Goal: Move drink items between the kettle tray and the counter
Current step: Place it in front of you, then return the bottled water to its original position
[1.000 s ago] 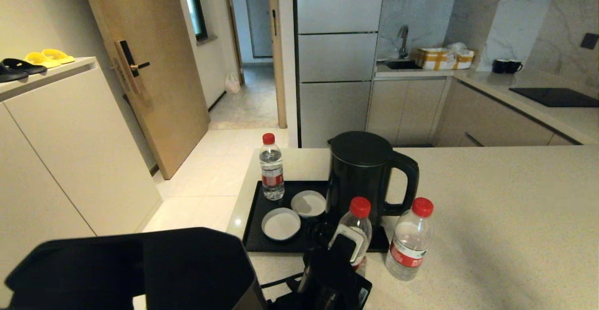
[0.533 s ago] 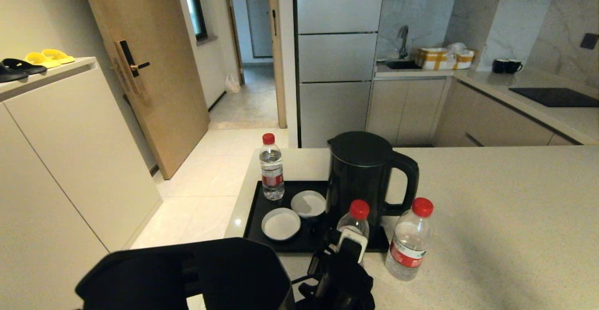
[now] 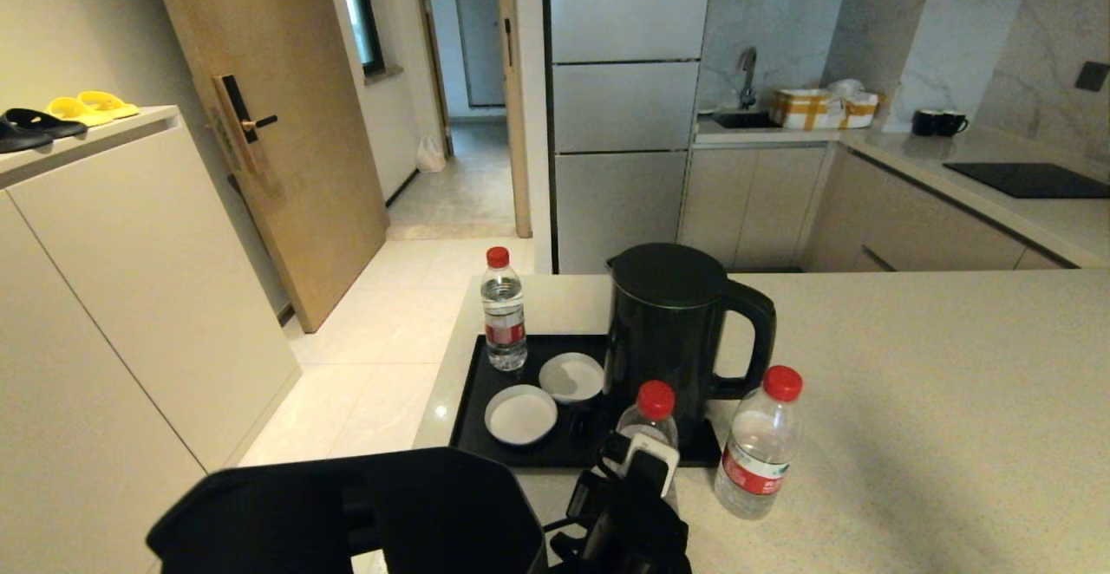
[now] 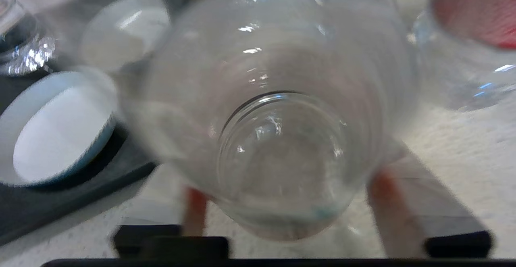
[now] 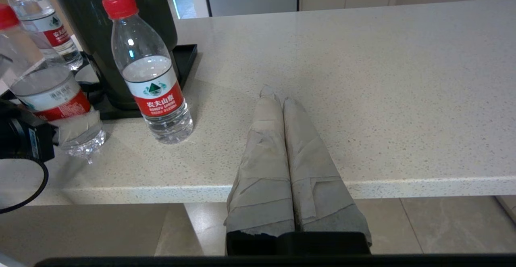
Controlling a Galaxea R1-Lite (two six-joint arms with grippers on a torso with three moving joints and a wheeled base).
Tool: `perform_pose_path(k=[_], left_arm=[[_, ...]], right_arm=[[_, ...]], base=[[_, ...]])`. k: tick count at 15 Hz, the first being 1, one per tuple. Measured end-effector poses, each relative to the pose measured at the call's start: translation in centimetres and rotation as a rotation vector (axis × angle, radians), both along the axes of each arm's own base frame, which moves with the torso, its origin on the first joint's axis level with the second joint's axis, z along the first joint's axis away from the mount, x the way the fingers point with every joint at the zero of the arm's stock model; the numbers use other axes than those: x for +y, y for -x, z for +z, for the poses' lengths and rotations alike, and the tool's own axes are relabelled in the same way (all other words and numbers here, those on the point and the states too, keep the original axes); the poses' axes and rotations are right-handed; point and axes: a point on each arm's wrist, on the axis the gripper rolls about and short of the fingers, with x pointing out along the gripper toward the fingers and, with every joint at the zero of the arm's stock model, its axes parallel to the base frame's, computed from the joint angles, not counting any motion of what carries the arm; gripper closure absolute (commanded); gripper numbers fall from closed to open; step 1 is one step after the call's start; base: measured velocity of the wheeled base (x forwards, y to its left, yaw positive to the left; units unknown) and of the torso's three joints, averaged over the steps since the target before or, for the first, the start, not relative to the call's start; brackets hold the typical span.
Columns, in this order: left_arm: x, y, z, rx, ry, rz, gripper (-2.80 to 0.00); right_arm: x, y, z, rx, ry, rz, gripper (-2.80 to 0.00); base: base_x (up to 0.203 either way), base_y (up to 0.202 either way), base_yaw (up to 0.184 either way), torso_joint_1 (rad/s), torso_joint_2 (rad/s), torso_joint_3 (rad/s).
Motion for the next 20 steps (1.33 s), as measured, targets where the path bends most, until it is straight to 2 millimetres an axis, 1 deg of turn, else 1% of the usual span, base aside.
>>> perform_pose_path(k=[6,8,11,14,18,20], left_arm=[[0.4,0.3,-0.3,0.004,-0.004,-0.002,-2.80],[0.9,0.5,-0.5,0.007,-0.006,0.001,-2.80],[2.2,1.3,-0.4,-0.005,0.008,0.005,-2.80],[3.7,2.6,0.5,-0.001,0.007,-0.008,-2.80],[5.1,5.4,2.3,-0.011,0.032,-0.070,-2.80],[6.0,6.0,3.0,-0.022,0.043,-0.072,-2.80]], right_arm=[[0.0,0.0,0.0,0.000,-0.001,0.000,0.00],[0.0,0.0,0.0,0.000,0.000,0.000,0.00],[0.0,0.0,0.0,0.000,0.000,0.000,0.00],[0.0,0.0,0.0,0.000,-0.001,0.000,0.00],[0.0,0.0,0.0,0.000,0.000,0.000,0.00],[0.0,0.0,0.0,0.000,0.000,0.000,0.00]], base=[[0.000,0.000,0.000,0.000,0.00,0.000],[0.000,0.000,0.000,0.000,0.00,0.000],[0.000,0.000,0.000,0.000,0.00,0.000],[0.000,0.000,0.000,0.000,0.00,0.000],[0.000,0.000,0.000,0.000,0.00,0.000],[0.000,0.000,0.000,0.000,0.00,0.000]])
